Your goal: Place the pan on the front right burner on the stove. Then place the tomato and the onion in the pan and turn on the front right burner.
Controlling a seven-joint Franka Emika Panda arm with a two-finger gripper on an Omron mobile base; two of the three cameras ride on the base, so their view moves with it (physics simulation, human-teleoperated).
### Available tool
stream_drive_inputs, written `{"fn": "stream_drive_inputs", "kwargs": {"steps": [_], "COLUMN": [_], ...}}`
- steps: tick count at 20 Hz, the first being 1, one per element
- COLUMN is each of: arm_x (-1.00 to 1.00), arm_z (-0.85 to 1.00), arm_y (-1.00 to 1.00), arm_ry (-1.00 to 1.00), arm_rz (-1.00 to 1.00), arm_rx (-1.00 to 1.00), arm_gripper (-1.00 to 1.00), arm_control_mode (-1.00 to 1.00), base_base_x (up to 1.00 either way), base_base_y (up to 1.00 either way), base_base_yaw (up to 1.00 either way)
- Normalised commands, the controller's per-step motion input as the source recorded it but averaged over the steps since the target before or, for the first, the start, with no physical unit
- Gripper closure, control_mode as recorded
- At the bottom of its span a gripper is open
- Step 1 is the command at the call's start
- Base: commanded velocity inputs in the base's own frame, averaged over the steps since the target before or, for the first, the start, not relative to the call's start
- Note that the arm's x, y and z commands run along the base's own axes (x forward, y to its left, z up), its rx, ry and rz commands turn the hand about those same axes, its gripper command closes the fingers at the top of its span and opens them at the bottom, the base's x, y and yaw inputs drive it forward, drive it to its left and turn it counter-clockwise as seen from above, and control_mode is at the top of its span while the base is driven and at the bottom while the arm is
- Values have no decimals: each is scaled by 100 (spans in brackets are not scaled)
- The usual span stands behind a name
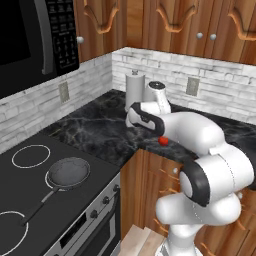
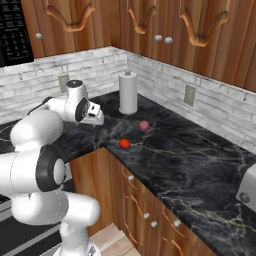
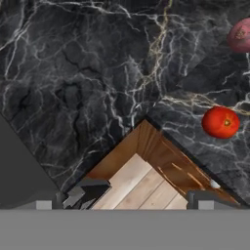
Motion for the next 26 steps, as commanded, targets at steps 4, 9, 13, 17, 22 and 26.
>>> {"fn": "stream_drive_inputs", "kwargs": {"steps": [4,9,13,17,22,26], "arm_x": [23,10,18,19,28,17], "arm_z": [0,0,0,0,0,-9], "arm_y": [-44,-39,-42,-41,-39,-31], "arm_ry": [0,-1,-1,-2,0,0], "arm_rz": [-3,-2,-3,-3,-1,0], "arm_rx": [-1,-4,-5,-5,-1,0], "arm_gripper": [-100,-100,-100,-100,-100,-100], "arm_control_mode": [-100,-100,-100,-100,-100,-100], "base_base_x": [0,0,0,0,0,0], "base_base_y": [0,0,0,0,0,0], "base_base_yaw": [0,0,0,0,0,0]}}
